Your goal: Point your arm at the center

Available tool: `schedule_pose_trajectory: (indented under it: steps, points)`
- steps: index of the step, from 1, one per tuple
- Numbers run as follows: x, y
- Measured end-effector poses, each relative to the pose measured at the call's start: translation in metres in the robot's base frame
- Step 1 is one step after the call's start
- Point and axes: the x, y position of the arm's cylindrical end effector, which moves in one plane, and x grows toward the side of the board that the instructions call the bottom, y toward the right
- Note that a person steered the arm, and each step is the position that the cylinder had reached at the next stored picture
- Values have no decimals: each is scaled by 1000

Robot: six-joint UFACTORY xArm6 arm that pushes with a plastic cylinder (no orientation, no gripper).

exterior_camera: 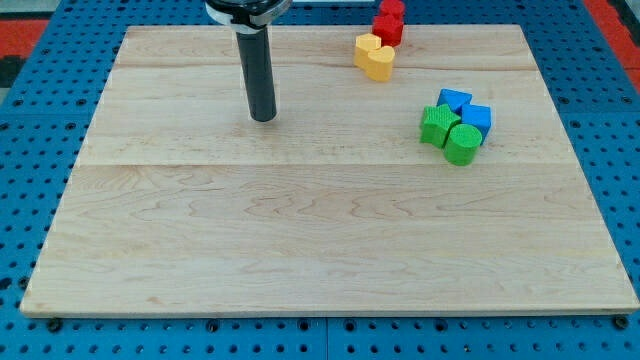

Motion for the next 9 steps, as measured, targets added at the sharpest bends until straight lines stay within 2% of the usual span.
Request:
schedule_pose_trajectory:
  steps: [5, 9]
  points:
    - [3, -11]
    - [6, 110]
